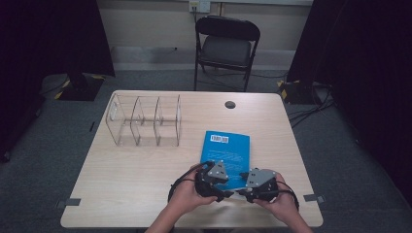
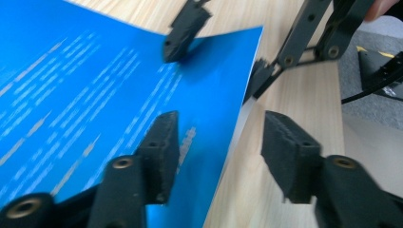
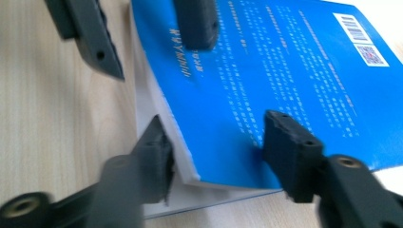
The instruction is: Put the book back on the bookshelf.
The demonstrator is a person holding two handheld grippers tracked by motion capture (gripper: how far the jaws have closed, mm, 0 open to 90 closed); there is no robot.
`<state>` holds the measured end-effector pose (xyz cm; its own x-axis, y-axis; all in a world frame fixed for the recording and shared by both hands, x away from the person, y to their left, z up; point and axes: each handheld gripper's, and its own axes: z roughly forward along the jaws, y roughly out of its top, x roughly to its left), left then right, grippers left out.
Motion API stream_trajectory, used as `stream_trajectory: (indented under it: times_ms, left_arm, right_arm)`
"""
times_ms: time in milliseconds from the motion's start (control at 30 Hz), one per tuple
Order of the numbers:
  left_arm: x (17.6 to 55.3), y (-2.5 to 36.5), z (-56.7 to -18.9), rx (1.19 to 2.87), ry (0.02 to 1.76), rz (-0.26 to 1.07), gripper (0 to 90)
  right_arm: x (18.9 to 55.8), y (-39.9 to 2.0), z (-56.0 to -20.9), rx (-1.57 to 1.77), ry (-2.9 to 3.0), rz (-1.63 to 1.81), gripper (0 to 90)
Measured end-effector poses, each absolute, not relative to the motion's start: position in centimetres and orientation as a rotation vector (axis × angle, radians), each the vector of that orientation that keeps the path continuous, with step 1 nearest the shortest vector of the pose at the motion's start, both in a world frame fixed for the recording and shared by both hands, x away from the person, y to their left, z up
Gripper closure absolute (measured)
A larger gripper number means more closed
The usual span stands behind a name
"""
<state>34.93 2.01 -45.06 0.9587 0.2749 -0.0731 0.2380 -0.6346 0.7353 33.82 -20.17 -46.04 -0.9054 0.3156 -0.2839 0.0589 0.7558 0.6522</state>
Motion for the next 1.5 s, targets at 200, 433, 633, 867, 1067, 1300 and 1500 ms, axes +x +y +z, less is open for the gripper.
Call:
stream_trajectory:
  times_ms: [200,433,633,867,1067,1300,1500]
  left_arm:
    - [34.6,4.8,-45.2,2.242,0.436,0.073,29.1]
    - [34.2,9.7,-46.3,2.24,0.553,0.09,18.0]
    - [33.9,11.1,-47.4,2.259,0.601,0.089,18.0]
    - [34.0,11.5,-48.0,2.299,0.621,0.116,18.6]
    - [34.1,11.4,-48.9,2.328,0.607,0.119,18.9]
    - [34.4,11.4,-49.1,2.33,0.54,0.194,29.0]
    - [34.7,10.6,-49.2,2.311,0.532,0.206,38.9]
  right_arm:
    - [33.9,-19.9,-45.0,0.272,2.583,0.949,63.0]
    - [34.3,-19.7,-44.0,0.338,2.614,0.968,65.2]
    - [34.8,-19.6,-43.4,0.374,2.633,1.029,66.8]
    - [35.3,-19.5,-42.2,0.405,2.645,1.061,67.7]
    - [35.8,-19.6,-41.0,0.419,2.64,1.091,68.4]
    - [36.0,-19.6,-40.4,0.428,2.641,1.1,68.8]
    - [35.9,-19.5,-40.0,0.433,2.638,1.112,69.5]
